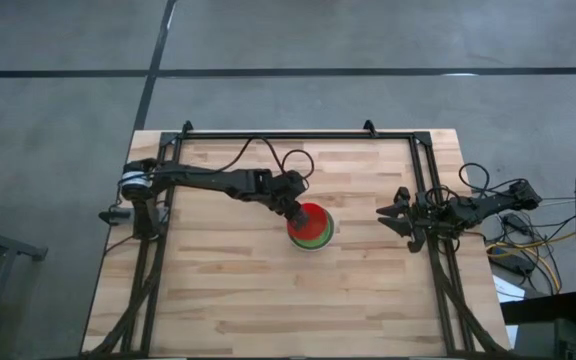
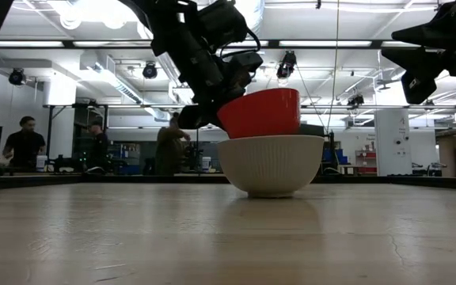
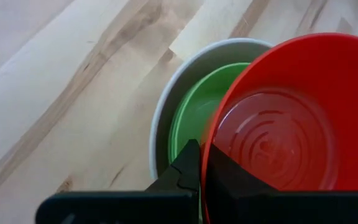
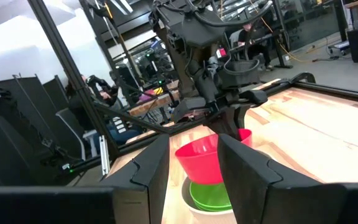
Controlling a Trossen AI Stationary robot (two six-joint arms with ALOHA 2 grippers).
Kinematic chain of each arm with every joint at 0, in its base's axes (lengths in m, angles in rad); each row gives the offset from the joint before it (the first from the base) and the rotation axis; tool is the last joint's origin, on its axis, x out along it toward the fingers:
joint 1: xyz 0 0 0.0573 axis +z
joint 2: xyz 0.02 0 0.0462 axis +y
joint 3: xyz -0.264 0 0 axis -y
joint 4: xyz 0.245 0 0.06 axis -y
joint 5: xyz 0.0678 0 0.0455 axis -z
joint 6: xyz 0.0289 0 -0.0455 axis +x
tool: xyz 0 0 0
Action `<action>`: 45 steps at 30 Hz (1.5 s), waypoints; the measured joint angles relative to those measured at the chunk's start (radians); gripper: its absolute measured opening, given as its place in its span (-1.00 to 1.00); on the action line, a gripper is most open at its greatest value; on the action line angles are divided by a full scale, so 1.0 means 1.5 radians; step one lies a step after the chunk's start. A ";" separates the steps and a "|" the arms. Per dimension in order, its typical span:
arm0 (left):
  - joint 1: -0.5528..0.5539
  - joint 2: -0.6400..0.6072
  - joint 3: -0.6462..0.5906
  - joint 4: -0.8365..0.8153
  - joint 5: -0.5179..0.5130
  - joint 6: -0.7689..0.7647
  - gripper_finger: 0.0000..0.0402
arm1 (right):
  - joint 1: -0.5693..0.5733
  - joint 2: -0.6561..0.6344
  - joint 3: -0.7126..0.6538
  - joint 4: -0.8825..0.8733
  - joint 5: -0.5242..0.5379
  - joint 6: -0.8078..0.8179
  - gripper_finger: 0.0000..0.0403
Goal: Nest bowls inside each other
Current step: Stack the red bowl on top of the green bowl
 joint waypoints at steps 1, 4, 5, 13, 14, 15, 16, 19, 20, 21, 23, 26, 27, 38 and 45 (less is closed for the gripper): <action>-0.001 0.000 0.000 0.001 0.000 0.000 -0.97 | 0.000 0.000 0.000 0.000 0.000 0.000 -0.34; -0.003 0.000 -0.001 0.001 -0.004 0.007 -0.97 | 0.000 0.000 0.000 0.000 0.000 0.000 -0.34; -0.004 0.000 -0.001 0.001 -0.008 0.013 -0.97 | 0.000 0.000 0.000 0.000 0.000 0.000 -0.34; -0.005 0.000 -0.001 0.007 -0.008 0.011 -0.90 | 0.000 0.000 0.000 0.000 0.000 0.000 -0.34; -0.005 0.000 -0.001 0.007 -0.008 0.004 -0.88 | 0.000 0.000 0.000 0.000 0.000 0.000 -0.34; -0.006 0.000 -0.001 0.007 -0.007 -0.003 -0.87 | 0.000 0.000 0.000 0.000 0.000 0.000 -0.34; -0.006 0.000 -0.001 0.007 -0.007 -0.007 -0.86 | 0.000 0.000 0.000 0.000 0.000 0.000 -0.34; -0.009 0.000 -0.001 0.007 -0.007 -0.007 -0.86 | 0.000 0.000 0.000 0.000 0.000 0.000 -0.34; -0.009 0.000 -0.002 0.007 -0.007 -0.007 -0.87 | 0.000 0.000 0.000 0.000 0.000 0.000 -0.34; -0.010 0.000 -0.002 0.007 -0.008 -0.007 -0.88 | 0.000 0.000 0.000 0.000 0.000 0.000 -0.34; -0.010 0.000 -0.005 0.007 -0.008 -0.007 -0.90 | 0.000 0.000 0.000 0.000 0.000 0.000 -0.34; -0.010 0.000 -0.016 0.007 -0.008 -0.016 -0.92 | 0.000 0.000 0.000 0.000 0.000 0.000 -0.34; -0.011 0.000 -0.021 0.009 -0.008 -0.021 -0.92 | 0.000 0.000 0.000 0.000 0.000 0.000 -0.34; -0.013 0.001 -0.037 0.026 0.001 -0.039 -0.92 | 0.000 0.000 0.000 0.000 0.000 0.000 -0.34; -0.013 0.001 -0.035 0.036 0.000 -0.038 -0.85 | 0.000 0.000 0.000 0.000 0.000 0.000 -0.34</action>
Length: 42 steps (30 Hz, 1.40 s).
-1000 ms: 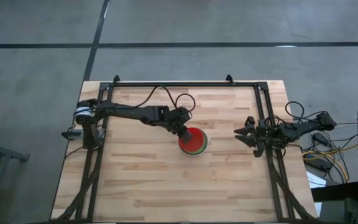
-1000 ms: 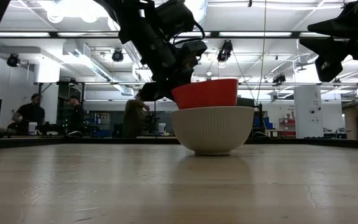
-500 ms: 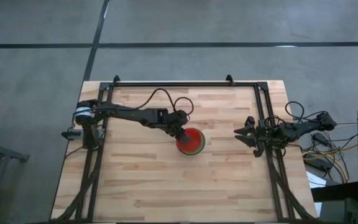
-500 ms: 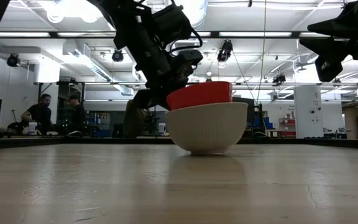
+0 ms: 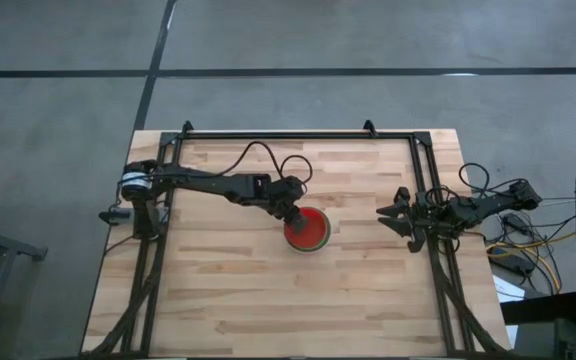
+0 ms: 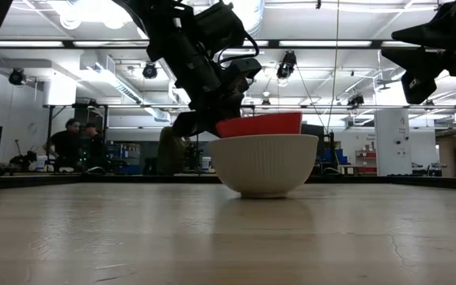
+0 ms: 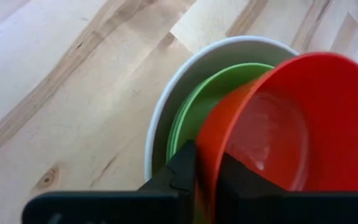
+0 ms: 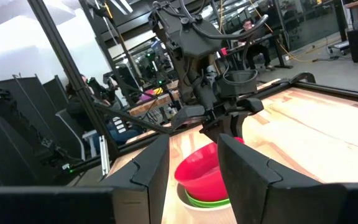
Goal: Nest bowls inside each other
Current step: Stack the red bowl on top of the green bowl
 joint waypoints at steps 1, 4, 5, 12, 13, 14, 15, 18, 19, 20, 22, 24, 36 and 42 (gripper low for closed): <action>0.000 0.000 0.000 0.000 -0.001 0.000 -0.84 | 0.000 0.000 0.000 0.000 0.000 0.000 -0.34; 0.000 0.000 0.000 0.000 -0.001 0.000 -0.81 | 0.000 0.000 0.000 0.000 0.000 0.000 -0.34; 0.000 0.000 0.000 0.000 -0.001 0.000 -0.81 | 0.000 0.000 0.000 0.000 0.000 0.000 -0.34; 0.000 0.000 0.000 0.001 -0.001 -0.002 -0.76 | 0.000 0.000 0.000 0.000 0.000 0.000 -0.34; 0.000 0.000 0.000 0.001 -0.001 -0.002 -0.75 | 0.000 0.000 0.000 0.000 0.000 0.000 -0.34; 0.000 0.000 0.000 0.001 -0.001 -0.002 -0.73 | 0.000 0.000 0.000 0.000 0.000 0.000 -0.34; 0.000 0.000 0.000 0.001 -0.001 -0.002 -0.72 | 0.000 0.000 0.000 0.000 0.000 0.000 -0.34; 0.000 0.000 0.000 0.001 -0.001 -0.002 -0.66 | 0.000 0.000 0.000 0.000 0.000 0.000 -0.34; 0.000 0.000 0.000 0.001 -0.001 -0.002 -0.64 | 0.000 0.000 0.000 0.000 0.000 0.000 -0.34; 0.000 0.000 0.000 0.001 -0.001 -0.002 -0.61 | 0.000 0.000 0.000 0.000 0.000 0.000 -0.34; 0.000 0.000 0.000 0.001 -0.001 -0.003 -0.56 | 0.000 0.000 0.000 0.000 0.000 0.000 -0.34; 0.000 0.000 0.000 0.001 -0.001 -0.003 -0.51 | 0.000 0.000 0.000 0.000 0.000 0.000 -0.34; 0.001 0.000 0.000 -0.002 0.016 0.006 -0.44 | 0.000 0.000 0.000 0.000 0.000 0.000 -0.34; 0.001 0.000 0.000 -0.022 0.017 0.009 -0.44 | 0.000 0.000 0.000 0.000 0.000 0.000 -0.34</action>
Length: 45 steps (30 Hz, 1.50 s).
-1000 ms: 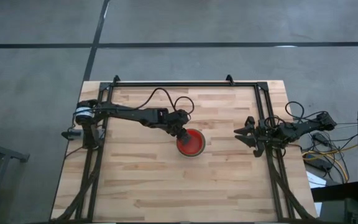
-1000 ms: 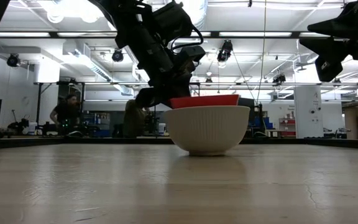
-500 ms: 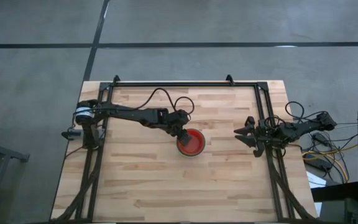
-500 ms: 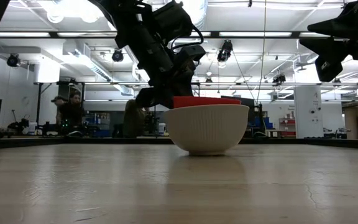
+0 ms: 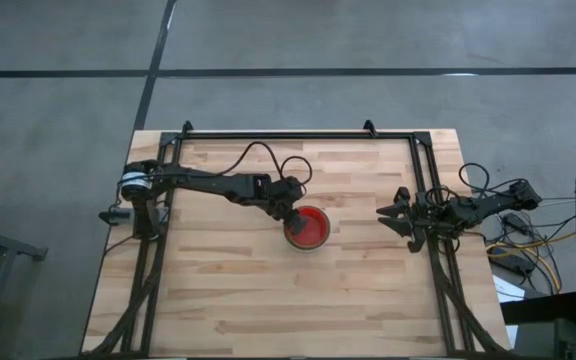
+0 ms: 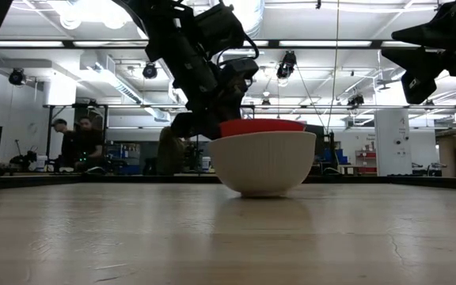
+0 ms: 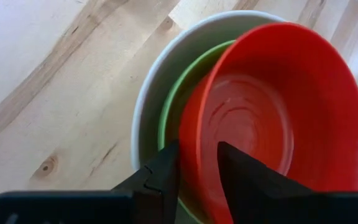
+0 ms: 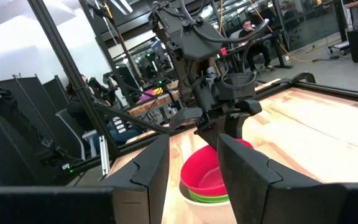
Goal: Nest bowls inside each other
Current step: Stack the red bowl on top of the green bowl
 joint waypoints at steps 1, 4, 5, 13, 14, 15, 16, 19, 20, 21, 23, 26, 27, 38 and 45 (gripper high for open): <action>0.000 0.000 0.000 0.001 0.003 0.000 -0.44 | 0.000 0.000 0.000 0.000 0.000 0.000 -0.34; 0.000 0.000 0.000 0.006 0.022 0.000 -0.44 | 0.000 0.000 0.000 0.000 0.000 0.000 -0.34; 0.000 0.000 0.000 0.006 0.029 0.000 -0.44 | 0.000 0.000 0.000 0.000 0.000 0.000 -0.34; 0.005 -0.002 0.000 0.016 0.043 -0.004 -0.44 | 0.000 0.000 0.000 0.000 0.000 0.000 -0.34; 0.006 -0.004 0.000 0.016 0.047 -0.005 -0.44 | 0.000 0.000 0.000 0.000 0.000 0.000 -0.34; 0.007 -0.007 0.000 0.017 0.048 -0.004 -0.44 | 0.000 0.000 0.000 0.000 0.000 0.000 -0.34; 0.008 -0.011 0.000 0.017 0.049 -0.003 -0.44 | 0.000 0.000 0.000 0.000 0.000 0.000 -0.34; 0.011 -0.022 0.000 0.017 0.048 0.006 -0.44 | 0.000 0.000 0.000 0.000 0.000 0.000 -0.34; 0.013 -0.026 0.000 0.018 0.048 0.007 -0.44 | 0.000 0.000 0.000 0.000 0.000 0.000 -0.34; 0.014 -0.028 0.000 0.017 0.048 0.007 -0.44 | 0.000 0.000 0.000 0.000 0.000 0.000 -0.34; 0.016 -0.031 0.000 0.018 0.048 0.009 -0.44 | 0.000 0.000 0.000 0.000 0.000 0.000 -0.34; 0.016 -0.031 0.000 0.015 0.050 0.009 -0.38 | 0.000 0.000 0.000 0.000 0.000 0.000 -0.34; 0.016 -0.031 0.000 0.016 0.052 0.009 -0.34 | 0.000 0.000 0.000 0.000 0.000 0.000 -0.34; 0.016 -0.031 0.000 -0.003 0.052 0.013 -0.09 | 0.000 0.000 0.000 0.000 0.000 0.000 -0.34; 0.017 -0.030 0.000 -0.020 0.051 0.016 -0.10 | 0.000 0.000 0.000 0.000 0.000 0.000 -0.34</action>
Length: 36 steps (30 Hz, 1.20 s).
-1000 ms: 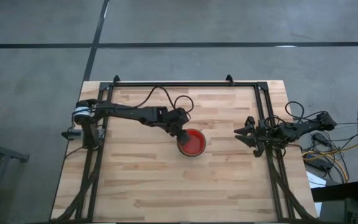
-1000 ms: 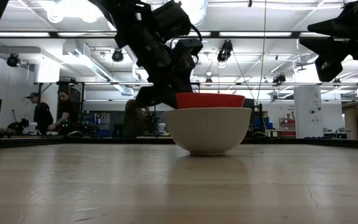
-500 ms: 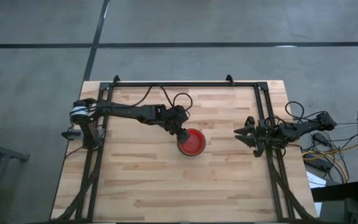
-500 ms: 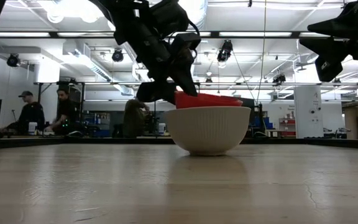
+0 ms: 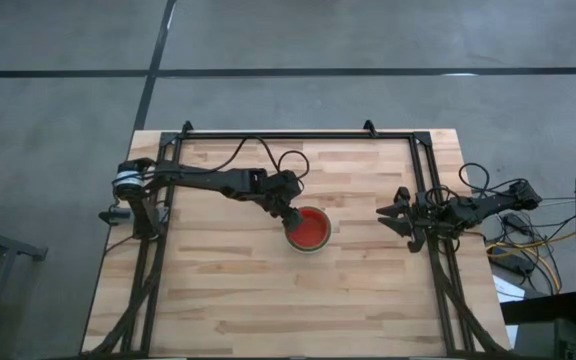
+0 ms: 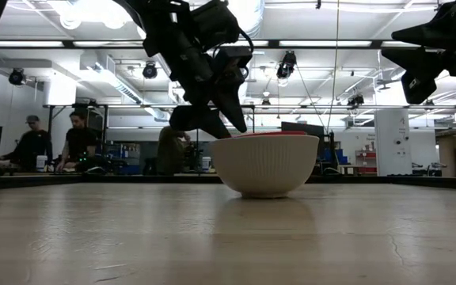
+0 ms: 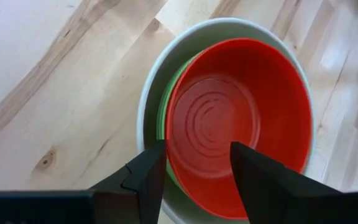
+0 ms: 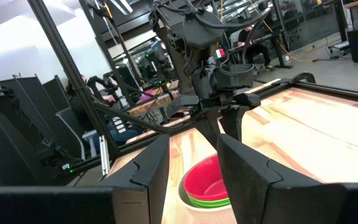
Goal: Nest bowls inside each other
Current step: Stack the red bowl on top of the green bowl, then return to Home Position
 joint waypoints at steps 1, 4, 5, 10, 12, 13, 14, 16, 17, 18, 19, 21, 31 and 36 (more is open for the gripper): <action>0.000 0.000 0.000 0.000 0.000 0.003 -0.10 | 0.000 0.000 0.000 0.000 0.000 0.000 -0.34; 0.001 0.000 0.000 0.000 0.000 0.008 -0.10 | 0.000 0.000 0.000 0.000 0.000 0.000 -0.34; 0.001 -0.001 0.000 0.000 -0.001 0.008 -0.10 | 0.000 0.000 0.000 0.000 0.000 0.000 -0.34; 0.006 -0.010 0.000 -0.001 -0.001 0.008 -0.10 | 0.000 0.000 0.000 0.000 0.000 0.000 -0.34; 0.009 -0.011 0.000 -0.001 -0.001 0.011 -0.10 | 0.000 0.000 0.000 0.000 0.000 0.000 -0.34; 0.009 -0.012 0.000 -0.001 -0.001 0.011 -0.10 | 0.000 0.000 0.000 0.000 0.000 0.000 -0.34; 0.010 -0.013 0.000 -0.002 -0.001 0.012 -0.10 | 0.000 0.000 0.000 0.000 0.000 0.000 -0.34; 0.010 -0.018 0.000 -0.001 -0.001 0.021 -0.10 | 0.000 0.000 0.000 0.000 0.000 0.000 -0.34; 0.010 -0.021 0.000 0.001 0.001 0.028 -0.10 | 0.000 0.000 0.000 0.000 0.000 0.000 -0.34; 0.010 -0.024 0.000 0.005 0.006 0.036 -0.10 | 0.000 0.000 0.000 0.000 0.000 0.000 -0.34; 0.010 -0.028 0.000 0.010 0.011 0.048 -0.10 | 0.000 0.000 0.000 0.000 0.000 0.000 -0.34; 0.010 -0.037 0.000 0.021 0.014 0.069 -0.10 | 0.000 0.000 0.000 0.000 0.000 0.000 -0.34; 0.007 -0.102 0.000 0.100 -0.005 0.145 -0.10 | 0.000 0.000 0.000 0.000 0.000 0.000 -0.34; 0.000 -0.129 -0.014 0.132 -0.010 0.154 -0.10 | 0.000 0.000 0.000 0.000 0.000 0.000 -0.34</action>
